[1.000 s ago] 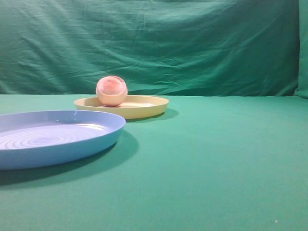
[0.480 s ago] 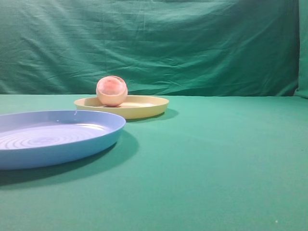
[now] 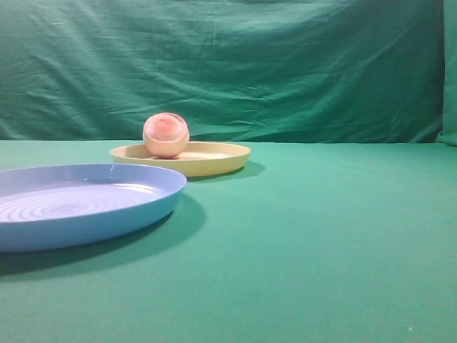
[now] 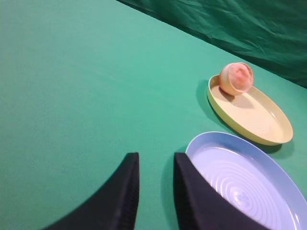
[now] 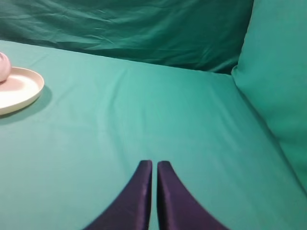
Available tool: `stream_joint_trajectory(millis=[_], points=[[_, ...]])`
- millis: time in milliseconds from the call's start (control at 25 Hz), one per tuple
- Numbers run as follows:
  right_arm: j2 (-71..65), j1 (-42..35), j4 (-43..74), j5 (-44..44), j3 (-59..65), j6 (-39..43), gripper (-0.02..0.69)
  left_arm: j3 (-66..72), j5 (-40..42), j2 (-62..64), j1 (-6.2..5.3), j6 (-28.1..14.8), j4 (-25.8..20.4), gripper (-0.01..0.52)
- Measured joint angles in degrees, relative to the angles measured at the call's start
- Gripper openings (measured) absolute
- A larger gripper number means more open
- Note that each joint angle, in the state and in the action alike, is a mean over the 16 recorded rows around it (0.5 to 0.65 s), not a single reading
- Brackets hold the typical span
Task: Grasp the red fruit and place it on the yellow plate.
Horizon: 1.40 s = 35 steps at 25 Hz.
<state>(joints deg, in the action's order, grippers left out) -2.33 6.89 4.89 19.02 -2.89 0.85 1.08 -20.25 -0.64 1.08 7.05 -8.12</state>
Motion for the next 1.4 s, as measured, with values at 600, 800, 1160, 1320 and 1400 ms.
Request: stream_joint_trajectory(millis=[600,800,1160,1320,1400], points=[[3.1,-0.92,-0.78,2.34,4.43,0.71,0.0,0.0,0.0,0.0,0.0,0.0,0.0,0.157],[3.1,-0.92,-0.75,2.41,4.43,0.71,0.0,0.0,0.0,0.0,0.0,0.0,0.0,0.157],[3.1,-0.92,-0.75,2.41,4.43,0.71,0.0,0.0,0.0,0.0,0.0,0.0,0.0,0.157],[3.1,-0.92,-0.75,2.41,4.43,0.71,0.0,0.0,0.0,0.0,0.0,0.0,0.0,0.157],[3.1,-0.92,-0.75,2.41,4.43,0.71,0.0,0.0,0.0,0.0,0.0,0.0,0.0,0.157]])
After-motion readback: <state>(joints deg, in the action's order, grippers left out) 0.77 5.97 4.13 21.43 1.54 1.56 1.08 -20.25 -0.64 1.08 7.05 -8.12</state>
